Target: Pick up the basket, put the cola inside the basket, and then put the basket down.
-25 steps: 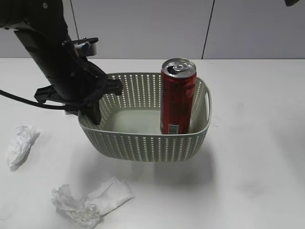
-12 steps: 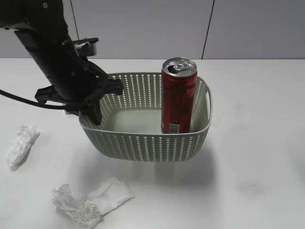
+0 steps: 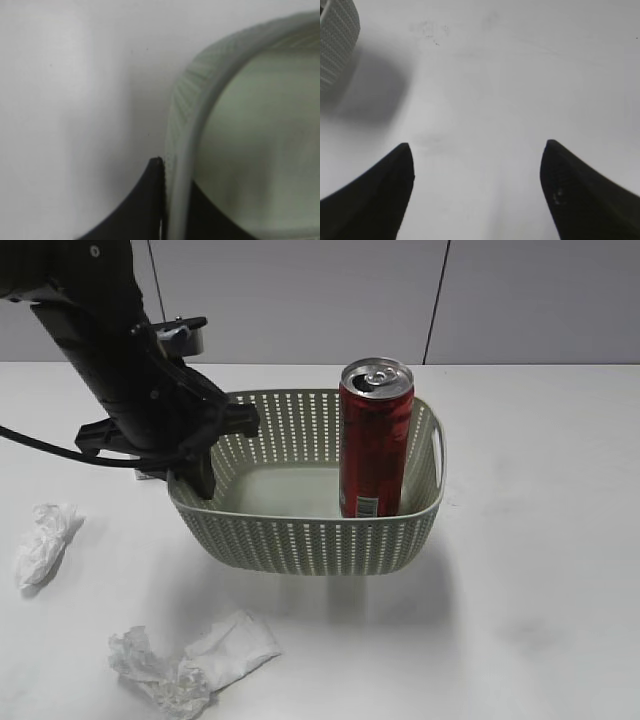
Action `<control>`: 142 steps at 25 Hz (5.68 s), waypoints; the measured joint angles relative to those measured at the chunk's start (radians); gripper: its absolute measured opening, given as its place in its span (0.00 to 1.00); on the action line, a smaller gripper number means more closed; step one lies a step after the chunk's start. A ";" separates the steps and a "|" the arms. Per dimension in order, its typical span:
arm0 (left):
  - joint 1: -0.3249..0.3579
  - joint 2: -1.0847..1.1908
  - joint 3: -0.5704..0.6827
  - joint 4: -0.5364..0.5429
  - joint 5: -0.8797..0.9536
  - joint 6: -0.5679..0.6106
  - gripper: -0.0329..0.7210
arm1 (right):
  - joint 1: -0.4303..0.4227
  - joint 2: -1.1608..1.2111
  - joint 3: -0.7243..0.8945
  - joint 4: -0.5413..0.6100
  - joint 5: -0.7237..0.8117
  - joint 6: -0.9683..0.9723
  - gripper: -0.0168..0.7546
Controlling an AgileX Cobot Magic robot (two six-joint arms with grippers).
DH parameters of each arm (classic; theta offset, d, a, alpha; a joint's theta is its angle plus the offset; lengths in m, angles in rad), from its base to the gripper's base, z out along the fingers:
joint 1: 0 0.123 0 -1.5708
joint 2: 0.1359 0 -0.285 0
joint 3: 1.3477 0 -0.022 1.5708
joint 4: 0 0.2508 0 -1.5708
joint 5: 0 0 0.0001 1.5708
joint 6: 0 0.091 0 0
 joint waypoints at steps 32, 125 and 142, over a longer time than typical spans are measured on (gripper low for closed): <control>0.000 0.000 0.000 -0.004 -0.038 -0.102 0.04 | 0.000 -0.802 0.374 0.014 0.029 -0.005 0.78; 0.448 -1.499 0.616 0.074 0.283 0.368 0.81 | 0.063 -0.802 0.380 -0.018 0.029 0.035 0.78; 0.448 -1.774 0.755 0.082 0.196 0.368 0.80 | 0.063 -0.802 0.380 -0.018 0.029 0.036 0.78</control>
